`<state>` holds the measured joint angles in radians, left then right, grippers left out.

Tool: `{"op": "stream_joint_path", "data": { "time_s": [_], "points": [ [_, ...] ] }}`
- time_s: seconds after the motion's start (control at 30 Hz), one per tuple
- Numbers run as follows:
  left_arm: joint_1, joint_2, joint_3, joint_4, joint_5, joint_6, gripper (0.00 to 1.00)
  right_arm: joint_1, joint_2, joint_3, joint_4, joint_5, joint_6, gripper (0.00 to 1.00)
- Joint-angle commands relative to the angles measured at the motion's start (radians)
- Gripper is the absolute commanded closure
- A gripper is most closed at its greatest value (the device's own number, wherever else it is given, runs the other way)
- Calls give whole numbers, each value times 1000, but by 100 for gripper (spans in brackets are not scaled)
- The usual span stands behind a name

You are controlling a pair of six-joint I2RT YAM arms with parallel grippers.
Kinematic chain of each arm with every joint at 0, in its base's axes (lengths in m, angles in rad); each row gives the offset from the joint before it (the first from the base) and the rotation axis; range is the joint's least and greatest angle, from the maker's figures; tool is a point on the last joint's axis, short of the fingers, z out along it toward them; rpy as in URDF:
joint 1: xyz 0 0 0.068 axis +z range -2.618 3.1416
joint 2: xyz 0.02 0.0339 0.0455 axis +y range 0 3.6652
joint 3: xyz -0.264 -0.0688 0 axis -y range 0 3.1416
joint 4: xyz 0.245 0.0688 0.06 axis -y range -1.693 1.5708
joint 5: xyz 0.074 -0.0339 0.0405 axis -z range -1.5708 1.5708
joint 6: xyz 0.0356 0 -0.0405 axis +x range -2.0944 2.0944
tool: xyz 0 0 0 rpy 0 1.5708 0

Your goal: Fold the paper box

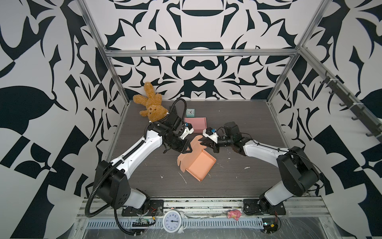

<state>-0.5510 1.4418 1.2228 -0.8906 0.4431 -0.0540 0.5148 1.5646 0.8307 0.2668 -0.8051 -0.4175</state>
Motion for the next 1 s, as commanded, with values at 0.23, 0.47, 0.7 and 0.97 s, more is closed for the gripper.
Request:
{"op": "stream_joint_path", "data": {
  "time_s": [0.23, 0.47, 0.7, 0.97],
  "points": [
    [-3, -149, -170, 174, -59, -85, 29, 1, -97, -89, 130, 71, 109, 97],
    [-1, -246, -306, 355, -130, -180, 23, 0, -165, -172, 179, 162, 162, 98],
    [-2, -307, -396, 516, -120, -234, 22, -1, -272, -268, 230, 222, 206, 98],
    [-2, -300, -466, 635, -103, -271, 21, 0, -362, -354, 236, 286, 230, 98]
  ]
}}
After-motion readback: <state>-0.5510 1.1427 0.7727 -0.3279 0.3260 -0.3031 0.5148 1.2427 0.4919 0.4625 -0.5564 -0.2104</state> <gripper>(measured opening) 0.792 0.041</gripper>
